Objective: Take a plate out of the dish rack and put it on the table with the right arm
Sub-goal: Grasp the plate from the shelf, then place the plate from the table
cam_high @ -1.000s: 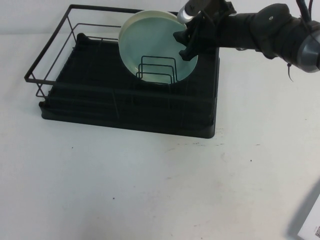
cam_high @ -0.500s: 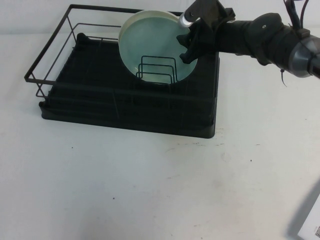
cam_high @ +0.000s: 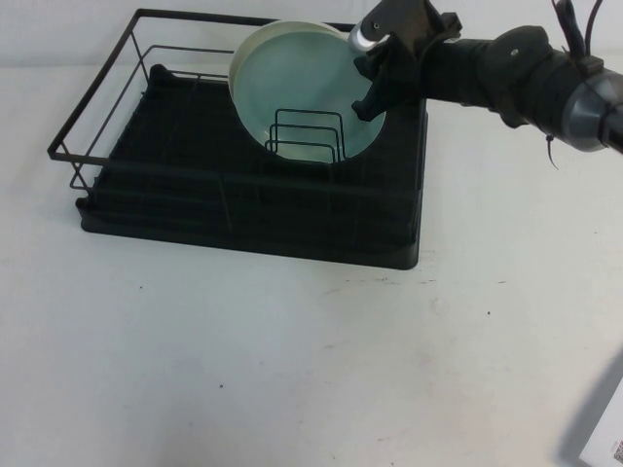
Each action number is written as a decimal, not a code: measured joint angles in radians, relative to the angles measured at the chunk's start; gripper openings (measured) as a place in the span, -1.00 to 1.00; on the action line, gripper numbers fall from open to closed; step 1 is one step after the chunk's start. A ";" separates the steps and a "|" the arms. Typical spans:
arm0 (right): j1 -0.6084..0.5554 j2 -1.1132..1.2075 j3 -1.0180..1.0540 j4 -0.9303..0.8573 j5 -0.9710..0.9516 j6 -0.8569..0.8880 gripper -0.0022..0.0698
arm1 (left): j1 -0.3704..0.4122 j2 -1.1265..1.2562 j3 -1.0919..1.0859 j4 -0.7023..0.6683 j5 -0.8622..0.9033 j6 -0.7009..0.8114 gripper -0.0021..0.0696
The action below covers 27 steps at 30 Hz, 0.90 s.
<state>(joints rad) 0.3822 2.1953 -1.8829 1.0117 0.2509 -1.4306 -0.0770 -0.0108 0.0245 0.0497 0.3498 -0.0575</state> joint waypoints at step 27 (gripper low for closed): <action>-0.002 -0.386 0.000 -0.582 0.416 0.794 -0.88 | 0.000 0.000 0.000 0.000 0.000 0.000 -0.96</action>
<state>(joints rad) 0.3804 1.8091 -1.8829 0.4298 0.6665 -0.6362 -0.0770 -0.0108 0.0245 0.0497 0.3498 -0.0575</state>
